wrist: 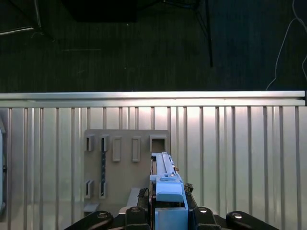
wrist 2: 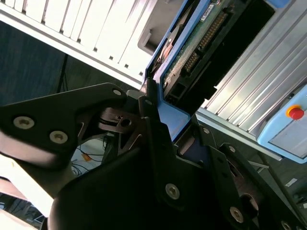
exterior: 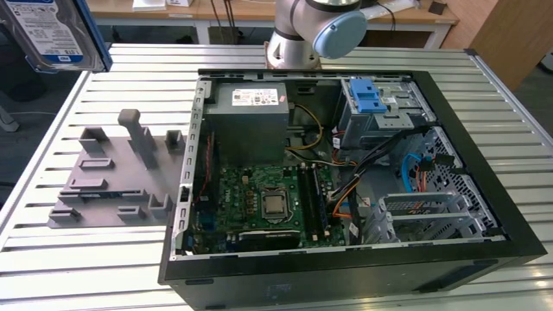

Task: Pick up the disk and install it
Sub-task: 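Pick up the disk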

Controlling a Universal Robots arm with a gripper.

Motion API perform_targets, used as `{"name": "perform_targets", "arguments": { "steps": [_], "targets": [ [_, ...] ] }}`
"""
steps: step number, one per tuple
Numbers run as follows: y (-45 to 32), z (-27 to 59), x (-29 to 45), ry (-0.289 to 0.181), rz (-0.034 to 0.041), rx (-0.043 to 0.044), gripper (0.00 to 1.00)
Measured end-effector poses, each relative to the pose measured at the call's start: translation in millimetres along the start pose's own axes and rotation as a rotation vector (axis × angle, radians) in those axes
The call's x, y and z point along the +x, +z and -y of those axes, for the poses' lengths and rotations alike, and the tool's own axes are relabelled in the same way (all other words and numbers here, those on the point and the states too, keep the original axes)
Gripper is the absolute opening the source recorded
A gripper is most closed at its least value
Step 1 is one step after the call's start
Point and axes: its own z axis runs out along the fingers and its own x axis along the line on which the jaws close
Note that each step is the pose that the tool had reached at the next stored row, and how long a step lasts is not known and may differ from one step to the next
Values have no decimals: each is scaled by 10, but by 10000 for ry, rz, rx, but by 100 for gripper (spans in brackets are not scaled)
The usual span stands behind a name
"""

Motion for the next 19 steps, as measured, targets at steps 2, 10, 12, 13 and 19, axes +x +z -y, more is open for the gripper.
{"name": "perform_targets", "arguments": {
  "steps": [2, 10, 12, 13, 19],
  "targets": [
    [-25, 0, 0, 0, 0, 0, 36],
    [-48, -3, 34, 0, -1, 2, 36],
    [-47, -3, 48, 0, 0, 2, 36],
    [-47, -3, 56, 0, 0, 2, 36],
    [-47, -2, 117, 0, 0, 3, 36]
  ]
}}
